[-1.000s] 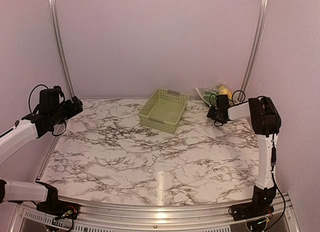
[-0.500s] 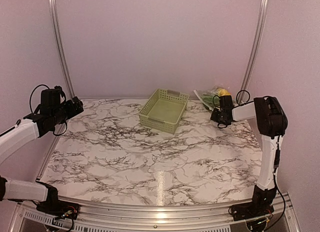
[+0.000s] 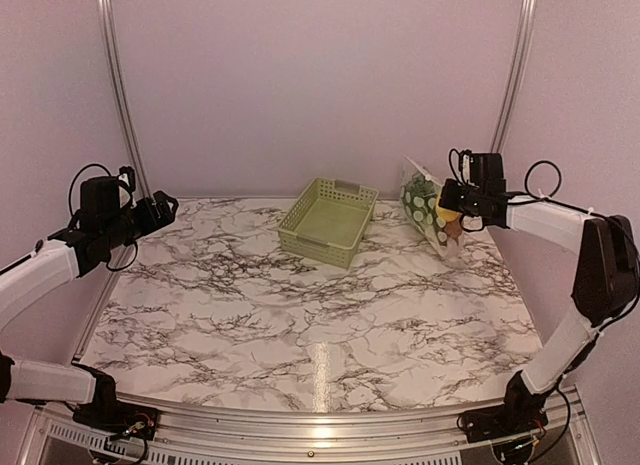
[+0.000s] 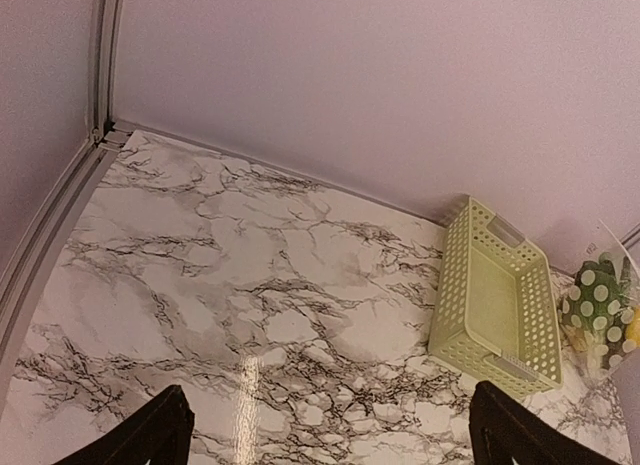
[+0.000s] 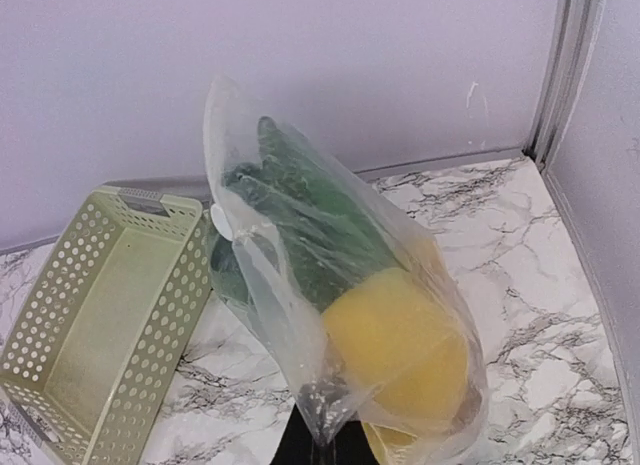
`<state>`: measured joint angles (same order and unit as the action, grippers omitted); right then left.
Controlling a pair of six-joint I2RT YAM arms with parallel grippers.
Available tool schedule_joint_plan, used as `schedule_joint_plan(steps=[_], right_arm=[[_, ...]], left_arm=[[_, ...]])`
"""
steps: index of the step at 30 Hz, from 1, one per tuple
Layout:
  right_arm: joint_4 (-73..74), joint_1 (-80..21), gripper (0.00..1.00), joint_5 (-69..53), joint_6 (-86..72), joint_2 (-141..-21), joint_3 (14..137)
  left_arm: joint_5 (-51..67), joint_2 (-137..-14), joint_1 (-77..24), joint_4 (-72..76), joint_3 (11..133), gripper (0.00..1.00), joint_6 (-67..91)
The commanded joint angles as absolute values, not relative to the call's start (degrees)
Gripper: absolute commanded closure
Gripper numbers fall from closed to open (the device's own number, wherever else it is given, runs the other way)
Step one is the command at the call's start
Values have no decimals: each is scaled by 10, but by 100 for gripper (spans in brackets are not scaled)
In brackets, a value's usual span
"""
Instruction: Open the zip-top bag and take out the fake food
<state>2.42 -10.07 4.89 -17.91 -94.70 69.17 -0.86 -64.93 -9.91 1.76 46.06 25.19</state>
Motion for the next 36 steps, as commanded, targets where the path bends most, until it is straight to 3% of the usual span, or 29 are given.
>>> schedule_joint_plan(steps=[1, 7, 14, 24, 28, 36], right_arm=[[91, -126, 100, 45, -123, -870, 704], [184, -154, 100, 6, -81, -792, 740], [276, -180, 100, -139, -51, -731, 774], [338, -259, 100, -324, -29, -723, 847], [312, -304, 100, -367, -36, -733, 843], [108, -394, 100, -423, -114, -786, 699]], left_arm=[[71, -643, -98, 54, 448, 1, 235], [152, -635, -99, 88, 444, 1, 221], [219, -626, -110, 101, 449, 1, 200], [248, -581, -179, 97, 455, 1, 130], [226, -549, -229, 92, 454, 1, 83], [164, -514, -322, 33, 466, 7, -10]])
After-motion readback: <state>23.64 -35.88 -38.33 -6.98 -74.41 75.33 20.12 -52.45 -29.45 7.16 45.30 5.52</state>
